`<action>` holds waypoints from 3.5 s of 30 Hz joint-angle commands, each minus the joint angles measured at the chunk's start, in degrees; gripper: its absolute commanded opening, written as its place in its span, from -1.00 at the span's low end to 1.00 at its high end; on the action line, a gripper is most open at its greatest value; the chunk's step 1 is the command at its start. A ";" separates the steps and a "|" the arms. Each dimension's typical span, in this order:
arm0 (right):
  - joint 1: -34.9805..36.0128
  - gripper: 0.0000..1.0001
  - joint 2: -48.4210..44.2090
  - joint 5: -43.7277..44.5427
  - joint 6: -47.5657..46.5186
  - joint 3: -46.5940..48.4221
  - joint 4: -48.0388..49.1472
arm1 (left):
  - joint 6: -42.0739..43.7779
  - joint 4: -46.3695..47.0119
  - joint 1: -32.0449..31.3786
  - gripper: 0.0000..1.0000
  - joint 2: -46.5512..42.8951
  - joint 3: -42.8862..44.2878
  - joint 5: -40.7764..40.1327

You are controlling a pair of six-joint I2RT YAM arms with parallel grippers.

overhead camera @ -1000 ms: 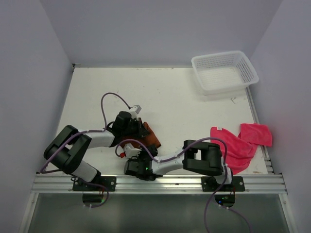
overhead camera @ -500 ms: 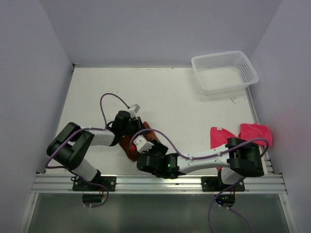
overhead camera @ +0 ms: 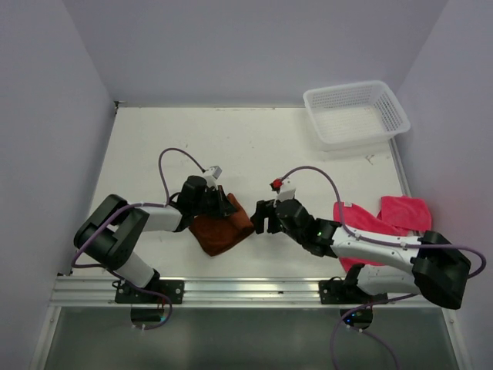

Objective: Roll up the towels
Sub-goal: Roll the towel

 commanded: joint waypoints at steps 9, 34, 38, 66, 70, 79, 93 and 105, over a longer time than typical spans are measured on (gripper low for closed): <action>-8.37 0.53 9.44 -22.41 15.71 -3.51 18.93 | 1.54 -5.98 0.73 -1.00 0.05 -2.10 -5.00; -8.46 -0.63 21.32 -24.71 7.20 -0.87 21.05 | 1.72 -6.16 0.73 -1.00 -2.94 -3.86 -3.86; -6.97 -1.00 18.95 -19.98 2.89 -0.43 17.27 | 1.89 -9.57 0.82 -1.00 -6.70 -1.58 -5.61; 23.35 -1.00 37.04 39.99 -20.75 24.17 -13.85 | 1.89 -15.66 2.32 -1.00 -19.11 5.90 -1.14; 25.82 -1.00 39.76 40.25 -22.25 25.93 -13.85 | 1.63 -14.69 1.35 -1.00 -19.11 5.20 -1.05; 28.10 -1.00 43.80 38.15 -25.07 29.27 -13.85 | 1.36 -7.49 0.56 -1.00 -17.35 -2.01 0.97; 26.88 -0.11 36.00 29.73 -20.07 27.44 -13.24 | 2.95 -8.27 0.91 -1.00 -7.07 -7.90 -6.06; 12.85 0.46 7.35 4.51 -2.69 10.66 -4.46 | 3.21 -4.58 1.44 -1.00 -5.84 -10.72 -5.27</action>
